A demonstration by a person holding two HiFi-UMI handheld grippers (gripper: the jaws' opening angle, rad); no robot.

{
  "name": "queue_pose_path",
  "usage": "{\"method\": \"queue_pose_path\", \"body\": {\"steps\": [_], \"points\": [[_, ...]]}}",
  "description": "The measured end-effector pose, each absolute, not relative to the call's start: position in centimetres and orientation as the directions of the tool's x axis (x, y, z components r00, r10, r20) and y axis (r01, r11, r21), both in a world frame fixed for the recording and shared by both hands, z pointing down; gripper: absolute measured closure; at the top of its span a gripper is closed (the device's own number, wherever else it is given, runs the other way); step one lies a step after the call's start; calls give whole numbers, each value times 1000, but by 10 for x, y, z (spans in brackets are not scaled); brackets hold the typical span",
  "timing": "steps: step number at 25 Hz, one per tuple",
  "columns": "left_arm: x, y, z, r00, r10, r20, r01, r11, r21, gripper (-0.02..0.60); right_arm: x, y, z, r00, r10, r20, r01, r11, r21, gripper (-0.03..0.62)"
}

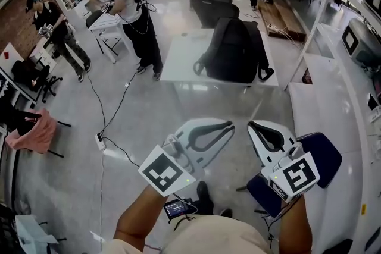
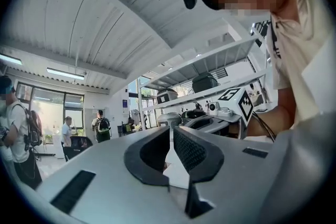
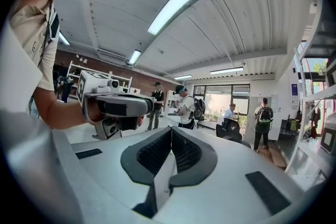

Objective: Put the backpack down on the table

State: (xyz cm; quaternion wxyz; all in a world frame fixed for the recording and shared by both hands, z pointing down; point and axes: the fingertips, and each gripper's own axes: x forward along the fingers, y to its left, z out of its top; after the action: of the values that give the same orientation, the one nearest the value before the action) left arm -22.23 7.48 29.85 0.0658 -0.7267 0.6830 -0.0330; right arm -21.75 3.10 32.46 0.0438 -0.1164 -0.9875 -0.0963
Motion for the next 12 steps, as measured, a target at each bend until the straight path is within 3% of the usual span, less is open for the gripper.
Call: {"method": "queue_pose_path", "body": {"steps": [12], "points": [[-102,110,309,19,-999,-40,-994,-15,-105,551,-96,69,321,-961,252,113,271,940,205,568]]}}
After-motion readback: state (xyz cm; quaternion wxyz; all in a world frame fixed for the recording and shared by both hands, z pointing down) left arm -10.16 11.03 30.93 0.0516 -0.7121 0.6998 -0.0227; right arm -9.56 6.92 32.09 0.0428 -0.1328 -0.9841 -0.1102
